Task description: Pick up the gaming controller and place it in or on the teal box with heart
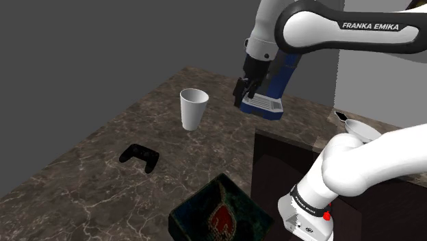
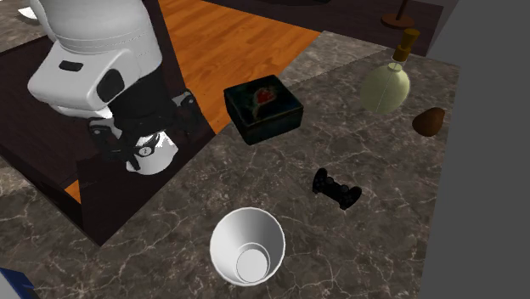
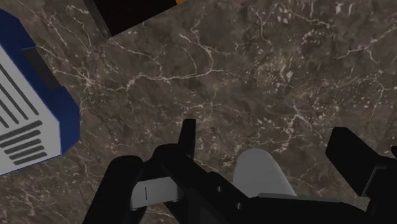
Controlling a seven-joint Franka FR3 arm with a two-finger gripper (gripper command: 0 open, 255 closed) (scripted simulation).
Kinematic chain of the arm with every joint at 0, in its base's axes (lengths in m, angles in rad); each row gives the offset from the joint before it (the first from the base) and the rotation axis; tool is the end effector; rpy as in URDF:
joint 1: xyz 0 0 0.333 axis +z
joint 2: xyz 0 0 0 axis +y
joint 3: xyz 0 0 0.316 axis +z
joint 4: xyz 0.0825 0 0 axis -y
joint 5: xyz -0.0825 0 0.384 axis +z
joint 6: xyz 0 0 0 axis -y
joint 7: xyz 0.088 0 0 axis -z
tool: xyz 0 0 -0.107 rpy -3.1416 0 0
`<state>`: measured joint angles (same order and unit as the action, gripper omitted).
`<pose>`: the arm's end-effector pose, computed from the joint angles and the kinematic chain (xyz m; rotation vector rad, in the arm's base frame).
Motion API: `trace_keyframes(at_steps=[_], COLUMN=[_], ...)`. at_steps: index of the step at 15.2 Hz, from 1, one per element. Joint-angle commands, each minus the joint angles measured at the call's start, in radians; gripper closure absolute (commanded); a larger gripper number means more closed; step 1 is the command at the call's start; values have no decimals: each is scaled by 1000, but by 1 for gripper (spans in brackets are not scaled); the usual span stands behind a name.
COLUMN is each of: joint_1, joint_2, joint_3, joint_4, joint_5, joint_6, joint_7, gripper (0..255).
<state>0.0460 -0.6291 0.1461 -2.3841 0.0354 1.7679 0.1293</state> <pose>0.3555 0.0801 0.5391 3.0919 0.0443 0.0239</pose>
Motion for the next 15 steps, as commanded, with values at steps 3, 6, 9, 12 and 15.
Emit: trace_keyframes(at_steps=[3, 6, 9, 12, 15], joint_1=[21, 35, 47, 57, 67], joint_2=[95, 175, 263, 357, 457], joint_3=[64, 113, 161, 207, 249], joint_4=[17, 44, 81, 130, 189], joint_5=[34, 51, 57, 52, 33], joint_6=[76, 128, 176, 220, 259], joint_7=[77, 137, 198, 262, 329], gripper=[0, 0, 0, 0, 0])
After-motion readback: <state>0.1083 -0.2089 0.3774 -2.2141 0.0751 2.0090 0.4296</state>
